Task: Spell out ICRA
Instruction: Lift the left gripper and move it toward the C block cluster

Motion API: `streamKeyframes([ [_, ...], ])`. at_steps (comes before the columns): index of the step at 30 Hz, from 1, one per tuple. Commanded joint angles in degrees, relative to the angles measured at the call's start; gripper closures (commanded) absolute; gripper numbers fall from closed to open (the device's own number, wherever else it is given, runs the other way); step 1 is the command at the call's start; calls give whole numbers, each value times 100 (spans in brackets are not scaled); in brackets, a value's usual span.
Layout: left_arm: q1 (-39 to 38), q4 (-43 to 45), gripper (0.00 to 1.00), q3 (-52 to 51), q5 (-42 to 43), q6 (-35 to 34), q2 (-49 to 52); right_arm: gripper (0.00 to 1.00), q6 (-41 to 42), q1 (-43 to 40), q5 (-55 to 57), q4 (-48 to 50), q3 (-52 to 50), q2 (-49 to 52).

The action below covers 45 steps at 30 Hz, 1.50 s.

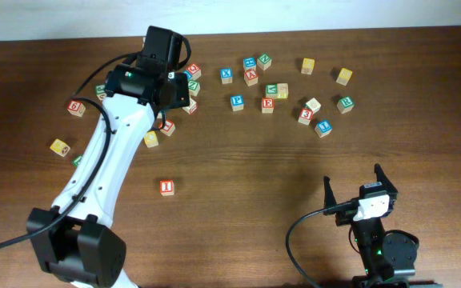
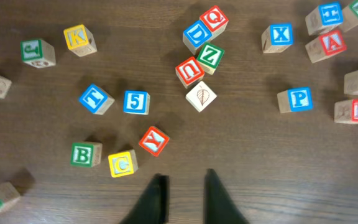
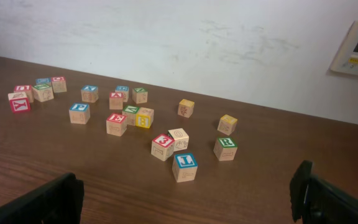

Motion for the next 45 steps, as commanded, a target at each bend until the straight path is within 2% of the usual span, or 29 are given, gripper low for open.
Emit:
streamKeyframes([
  [1,44,-221,67,55,-76,0,-33,2,17,-33,48,-33,-28,-37],
  [3,44,-400,66,55,-79,-2,-33,2,17,-33,48,-33,-28,-37],
  [5,44,-485,72,55,-79,0,-33,2,17,-33,48,-33,-28,-37],
  [6,44,-492,80,55,-79,0,-33,2,17,-33,48,-35,-28,-37],
  [7,44,-483,93,55,-76,0,-33,2,17,-33,48,-33,-28,-37],
  [8,44,-466,100,55,-74,0,-33,2,17,-33,46,-33,-28,-37],
  [10,44,-374,100,57,-50,13,-33,2,17,-33,46,-33,-28,-37],
  [12,81,-118,100,192,643,328,-35,2,17,-33,46,-33,-28,-37],
  [17,444,46,100,973,1915,321,-33,2,17,-33,48,-33,-28,-37],
  [20,708,153,100,1495,2358,321,-33,2,17,-33,48,-33,-28,-37],
  [23,774,439,100,1569,2378,321,-33,2,17,-33,48,-33,-28,-37],
  [30,758,358,100,1526,2367,323,70,2,17,-33,48,-33,-28,-37],
  [34,745,-13,100,1521,2339,323,271,2,17,-33,48,-33,-28,-37],
  [40,745,-529,100,1521,1709,326,800,2,17,-33,48,-33,-28,-37],
  [45,745,-643,100,1521,1698,330,1338,2,17,-33,48,-33,-28,-37],
])
